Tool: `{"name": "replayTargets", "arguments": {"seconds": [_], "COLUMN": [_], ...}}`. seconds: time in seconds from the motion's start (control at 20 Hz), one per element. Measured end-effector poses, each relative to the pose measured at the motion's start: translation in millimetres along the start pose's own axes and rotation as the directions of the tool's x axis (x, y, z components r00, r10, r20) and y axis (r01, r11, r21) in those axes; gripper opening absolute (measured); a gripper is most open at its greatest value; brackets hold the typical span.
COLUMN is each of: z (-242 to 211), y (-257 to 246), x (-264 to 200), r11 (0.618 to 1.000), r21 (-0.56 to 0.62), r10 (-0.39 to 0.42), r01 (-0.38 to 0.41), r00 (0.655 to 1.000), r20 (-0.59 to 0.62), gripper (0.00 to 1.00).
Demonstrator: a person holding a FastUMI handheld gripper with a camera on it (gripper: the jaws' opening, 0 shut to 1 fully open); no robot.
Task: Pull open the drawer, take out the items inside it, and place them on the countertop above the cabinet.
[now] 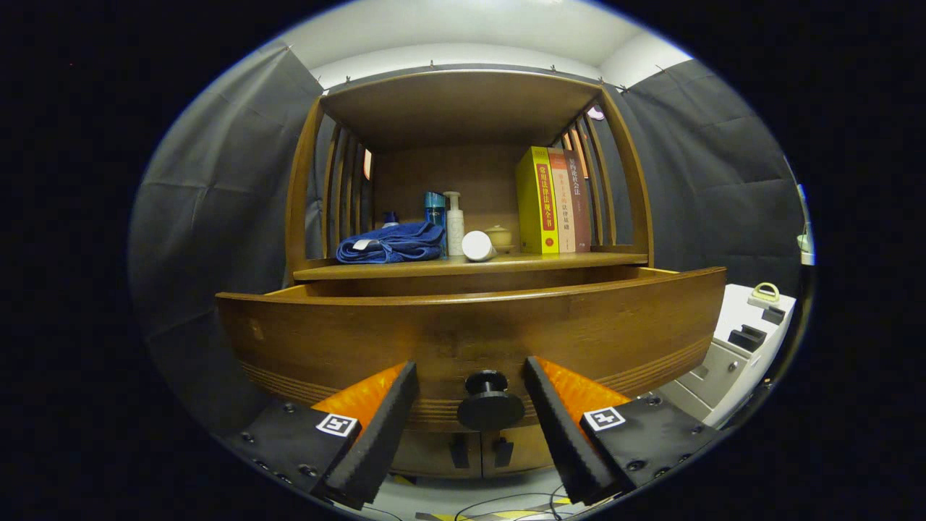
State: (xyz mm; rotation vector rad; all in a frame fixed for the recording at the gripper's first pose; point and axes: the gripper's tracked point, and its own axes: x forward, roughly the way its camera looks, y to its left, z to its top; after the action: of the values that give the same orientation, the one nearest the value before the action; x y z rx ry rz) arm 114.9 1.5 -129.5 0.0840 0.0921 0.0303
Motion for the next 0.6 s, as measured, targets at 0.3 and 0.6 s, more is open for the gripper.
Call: {"name": "replayTargets", "arguments": {"seconds": [0.3,0.6], "z": [6,9], "y": [1,1], "x": [25,67], "r11": [0.998,0.998], "r21": [-0.069,-0.065], "r10": [-0.013,-0.017], "r01": [0.012,0.015], "r00": [1.0,1.0], "r20": [-0.011,-0.021], "gripper": [0.98,0.98]}}
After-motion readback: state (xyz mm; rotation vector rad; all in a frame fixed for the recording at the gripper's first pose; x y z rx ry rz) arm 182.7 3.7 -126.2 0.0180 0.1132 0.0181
